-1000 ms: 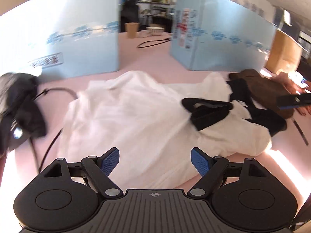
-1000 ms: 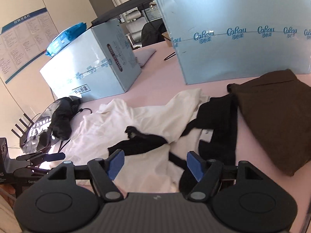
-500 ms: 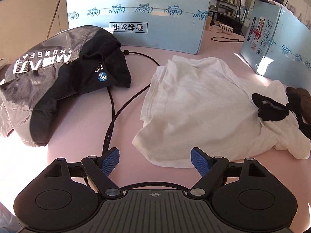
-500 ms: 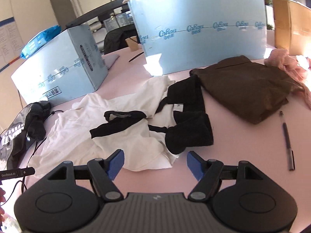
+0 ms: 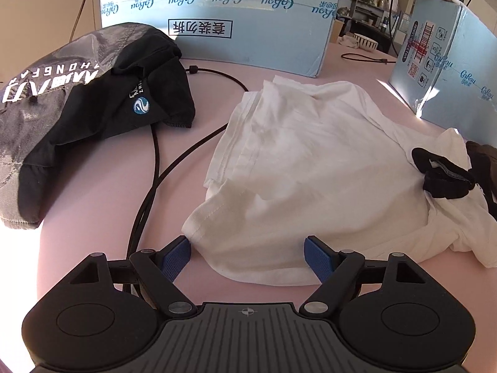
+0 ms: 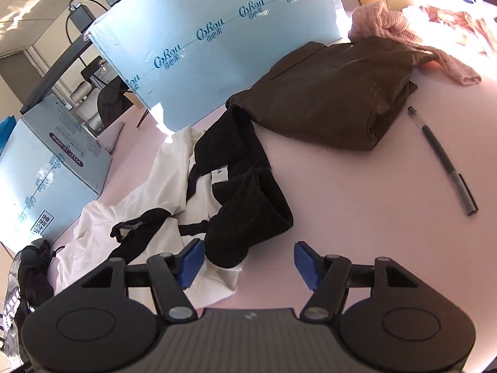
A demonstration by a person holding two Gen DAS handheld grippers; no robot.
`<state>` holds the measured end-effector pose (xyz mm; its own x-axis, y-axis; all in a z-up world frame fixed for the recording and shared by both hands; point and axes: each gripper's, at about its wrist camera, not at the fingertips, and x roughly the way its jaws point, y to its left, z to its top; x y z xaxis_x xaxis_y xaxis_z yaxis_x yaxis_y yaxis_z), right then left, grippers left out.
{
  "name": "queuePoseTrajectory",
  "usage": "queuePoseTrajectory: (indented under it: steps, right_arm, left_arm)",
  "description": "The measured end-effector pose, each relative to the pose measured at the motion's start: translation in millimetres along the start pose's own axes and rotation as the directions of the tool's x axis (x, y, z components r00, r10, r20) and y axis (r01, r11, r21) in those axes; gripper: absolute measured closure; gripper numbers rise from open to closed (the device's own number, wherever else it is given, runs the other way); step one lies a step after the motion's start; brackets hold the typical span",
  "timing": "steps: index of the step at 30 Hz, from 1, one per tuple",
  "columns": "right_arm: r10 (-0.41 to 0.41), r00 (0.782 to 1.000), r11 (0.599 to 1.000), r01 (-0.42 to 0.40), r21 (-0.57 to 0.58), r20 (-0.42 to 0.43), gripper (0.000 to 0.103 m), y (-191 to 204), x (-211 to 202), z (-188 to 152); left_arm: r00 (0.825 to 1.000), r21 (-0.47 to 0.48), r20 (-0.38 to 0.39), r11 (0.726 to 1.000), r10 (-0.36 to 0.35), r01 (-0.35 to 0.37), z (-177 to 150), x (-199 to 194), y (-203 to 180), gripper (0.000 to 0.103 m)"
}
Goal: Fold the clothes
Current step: 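Grasp the black sleeve of the white shirt with the right gripper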
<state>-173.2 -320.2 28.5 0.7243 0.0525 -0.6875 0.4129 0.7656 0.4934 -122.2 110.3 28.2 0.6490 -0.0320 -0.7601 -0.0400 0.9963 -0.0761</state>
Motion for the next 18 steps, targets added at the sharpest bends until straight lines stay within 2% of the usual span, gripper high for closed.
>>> queuePoseTrajectory:
  steps: [2,5,7,8,10,18]
  right_arm:
    - [-0.007,1.0,1.0,0.007,0.007,-0.006,0.065,0.3,8.4,2.7]
    - [-0.023,1.0,0.999,0.022,-0.022,-0.008,0.084,3.5,15.3,3.1]
    - [-0.02,1.0,0.999,0.02,-0.042,0.0,0.09,9.9,17.2,4.7]
    - [-0.02,1.0,0.998,0.02,-0.054,0.007,0.094,12.2,16.5,5.2]
    - [-0.01,1.0,0.998,0.011,-0.068,0.017,0.096,13.8,11.9,4.9]
    - [0.042,0.998,0.999,-0.041,-0.036,0.045,0.098,10.8,-12.4,12.9]
  left_arm:
    - [1.0,0.009,0.008,1.0,0.017,-0.017,0.2,1.1,-2.3,0.029]
    - [0.999,0.014,0.019,0.999,0.033,-0.034,2.6,2.6,-2.3,0.046]
    - [0.999,0.018,0.022,0.999,0.028,-0.029,4.9,2.6,-1.1,0.066]
    - [1.0,0.022,0.021,1.0,0.018,-0.018,5.6,2.2,-0.6,0.072]
    - [1.0,0.031,0.011,1.0,-0.001,0.001,6.6,0.7,-0.3,0.092]
    - [0.996,-0.029,-0.04,0.996,-0.082,0.081,10.4,-15.3,16.6,0.096]
